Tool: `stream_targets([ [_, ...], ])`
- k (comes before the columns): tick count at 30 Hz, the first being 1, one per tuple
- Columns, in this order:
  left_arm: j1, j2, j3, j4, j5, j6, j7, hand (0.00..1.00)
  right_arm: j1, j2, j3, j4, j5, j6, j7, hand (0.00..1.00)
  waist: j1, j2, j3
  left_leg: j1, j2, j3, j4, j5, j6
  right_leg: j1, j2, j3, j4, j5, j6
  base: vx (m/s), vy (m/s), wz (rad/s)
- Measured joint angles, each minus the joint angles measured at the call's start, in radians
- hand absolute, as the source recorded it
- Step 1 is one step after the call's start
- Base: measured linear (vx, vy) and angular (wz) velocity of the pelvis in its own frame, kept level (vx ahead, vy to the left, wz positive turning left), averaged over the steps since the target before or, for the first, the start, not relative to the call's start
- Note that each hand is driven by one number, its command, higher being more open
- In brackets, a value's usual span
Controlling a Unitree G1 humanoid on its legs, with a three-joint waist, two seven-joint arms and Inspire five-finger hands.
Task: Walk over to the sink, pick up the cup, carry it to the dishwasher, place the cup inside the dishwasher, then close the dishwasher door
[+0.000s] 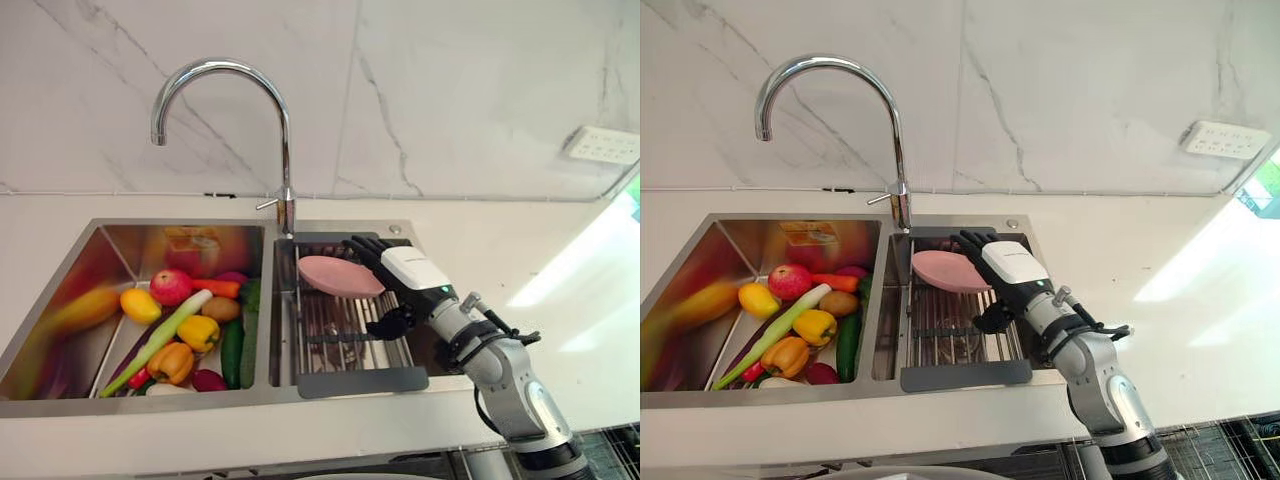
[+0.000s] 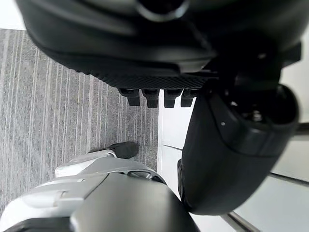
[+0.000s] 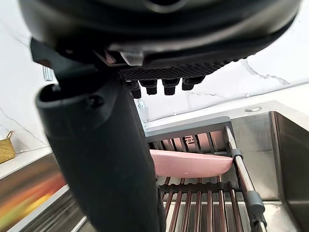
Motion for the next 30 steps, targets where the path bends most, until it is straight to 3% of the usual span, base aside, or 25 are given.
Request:
stream_targets([
  [12,0.005,-0.01,-0.004,-0.032,-0.008,0.014,-0.005,1.0,-0.036,0.023,0.085,0.109,-0.036,0.051,-0.047,1.0,0.014,0.019,0.012,0.012,-0.004,-0.007,-0.034,0.025,-0.013,0.001,-0.003,-0.016,-0.004,-0.001,0.001,-0.01,0.0,0.02],
  [24,0.008,-0.038,-0.006,-0.067,-0.02,0.017,-0.005,1.0,-0.145,0.073,0.12,0.29,-0.112,0.131,-0.263,1.0,0.025,0.051,0.034,0.016,-0.004,-0.015,-0.045,0.032,-0.019,0.005,-0.004,-0.034,-0.004,-0.001,0.002,-0.01,0.002,0.02],
  [25,0.007,-0.04,-0.007,-0.068,-0.021,0.018,-0.005,1.0,-0.155,0.073,0.126,0.307,-0.115,0.136,-0.276,0.0,0.026,0.054,0.036,0.016,-0.004,-0.016,-0.045,0.032,-0.02,0.005,-0.004,-0.035,-0.004,-0.001,0.002,0.0,0.0,0.0],
  [30,0.006,-0.043,-0.014,-0.08,-0.021,0.019,-0.005,1.0,-0.191,0.08,0.154,0.414,-0.209,0.152,-0.33,0.0,0.045,0.055,0.04,0.015,-0.002,-0.019,-0.046,0.033,-0.023,0.005,-0.004,-0.045,-0.004,-0.002,0.004,0.0,0.0,0.01],
])
